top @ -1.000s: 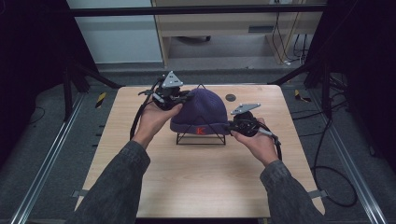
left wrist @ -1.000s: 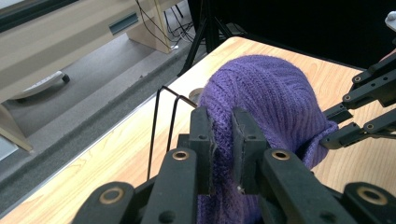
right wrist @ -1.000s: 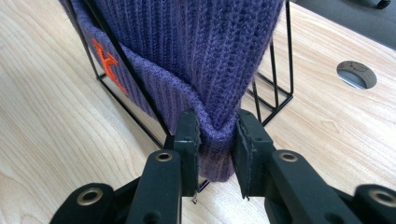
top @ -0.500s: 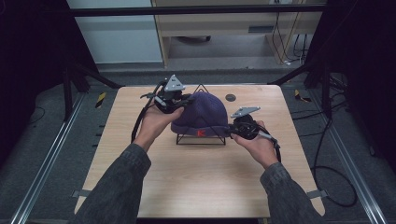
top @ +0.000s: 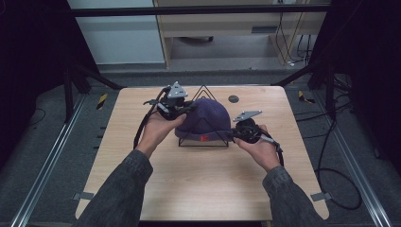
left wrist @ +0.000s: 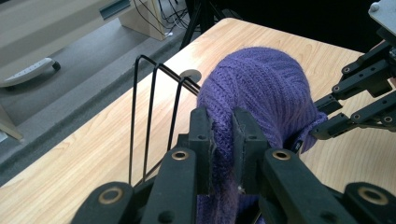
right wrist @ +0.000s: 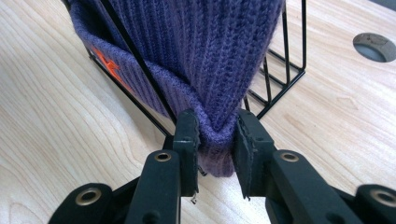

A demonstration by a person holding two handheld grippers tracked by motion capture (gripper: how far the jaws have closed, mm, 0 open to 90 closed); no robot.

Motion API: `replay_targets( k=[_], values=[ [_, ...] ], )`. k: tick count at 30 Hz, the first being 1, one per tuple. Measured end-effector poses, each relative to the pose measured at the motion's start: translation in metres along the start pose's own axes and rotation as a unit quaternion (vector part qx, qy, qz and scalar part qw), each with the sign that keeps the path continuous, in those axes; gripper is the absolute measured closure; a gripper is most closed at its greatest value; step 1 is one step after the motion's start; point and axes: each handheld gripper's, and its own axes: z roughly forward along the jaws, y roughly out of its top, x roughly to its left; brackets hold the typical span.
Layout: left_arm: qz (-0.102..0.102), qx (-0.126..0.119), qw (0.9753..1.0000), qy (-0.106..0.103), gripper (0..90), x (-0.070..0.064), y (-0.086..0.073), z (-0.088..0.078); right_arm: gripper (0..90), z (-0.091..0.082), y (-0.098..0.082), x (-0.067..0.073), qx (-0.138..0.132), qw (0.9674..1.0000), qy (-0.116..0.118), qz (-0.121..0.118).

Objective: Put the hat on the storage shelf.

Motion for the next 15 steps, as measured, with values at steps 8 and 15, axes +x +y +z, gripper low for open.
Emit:
replay_targets(
  k=[8, 15],
  values=[
    [-0.003, 0.007, 1.0000, -0.001, 79.2, 0.000, -0.005, 0.004, 72.0, 0.005, -0.006, -0.002, 0.006, 1.0000, 0.002, 0.006],
    [-0.008, 0.010, 0.9999, 0.000, 79.0, 0.001, -0.012, 0.005, 71.6, 0.011, -0.007, -0.002, 0.013, 0.9999, 0.001, 0.005]
  ],
)
